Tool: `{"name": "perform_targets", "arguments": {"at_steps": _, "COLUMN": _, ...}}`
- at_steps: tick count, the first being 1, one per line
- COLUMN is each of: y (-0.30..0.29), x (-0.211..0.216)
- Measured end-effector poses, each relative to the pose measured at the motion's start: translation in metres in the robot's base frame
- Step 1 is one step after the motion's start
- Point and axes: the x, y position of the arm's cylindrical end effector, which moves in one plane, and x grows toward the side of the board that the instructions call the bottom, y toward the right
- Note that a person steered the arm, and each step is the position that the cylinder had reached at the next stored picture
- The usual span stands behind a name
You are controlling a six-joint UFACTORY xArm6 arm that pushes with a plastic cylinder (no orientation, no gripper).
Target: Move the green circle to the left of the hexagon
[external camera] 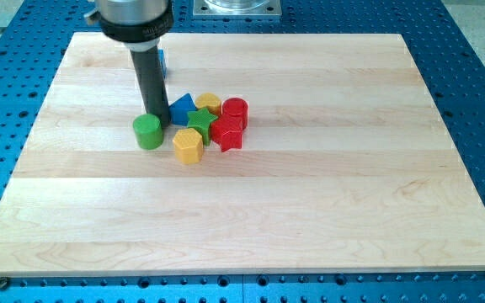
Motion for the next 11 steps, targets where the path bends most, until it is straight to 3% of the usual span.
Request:
{"name": "perform_targets", "arguments": {"at_steps": 4, "y": -0.104, "x": 0.063}}
{"name": "perform_targets", "arguments": {"at_steps": 6, "y": -0.011, "x": 0.067}}
{"name": "perform_targets", "arguments": {"at_steps": 8, "y": -0.033, "x": 0.117}}
{"name": "perform_targets", "arguments": {"at_steps": 9, "y": 0.003, "x": 0.125}}
{"name": "perform_targets", "arguments": {"at_steps": 11, "y": 0.012, "x": 0.087}}
